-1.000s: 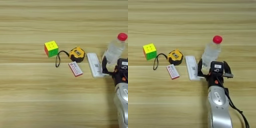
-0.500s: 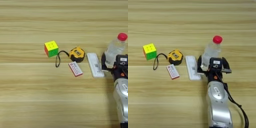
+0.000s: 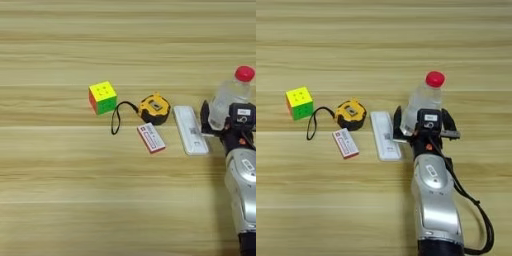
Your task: Move the objects on the table
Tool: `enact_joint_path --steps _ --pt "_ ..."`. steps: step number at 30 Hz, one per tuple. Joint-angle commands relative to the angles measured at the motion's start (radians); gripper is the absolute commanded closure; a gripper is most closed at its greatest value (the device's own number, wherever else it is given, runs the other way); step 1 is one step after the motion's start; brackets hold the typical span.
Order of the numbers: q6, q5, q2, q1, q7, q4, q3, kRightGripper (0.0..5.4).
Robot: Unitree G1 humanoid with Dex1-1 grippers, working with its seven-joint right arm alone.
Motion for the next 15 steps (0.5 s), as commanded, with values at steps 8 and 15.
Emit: enact_joint_path --steps 8,15 --pt "-0.054 0.012 -0.049 -0.134 -0.002 0.067 -0.026 0.02" --pt "-0.065 0.016 -0.049 -0.151 -0.002 0.096 -0.033 0.02"
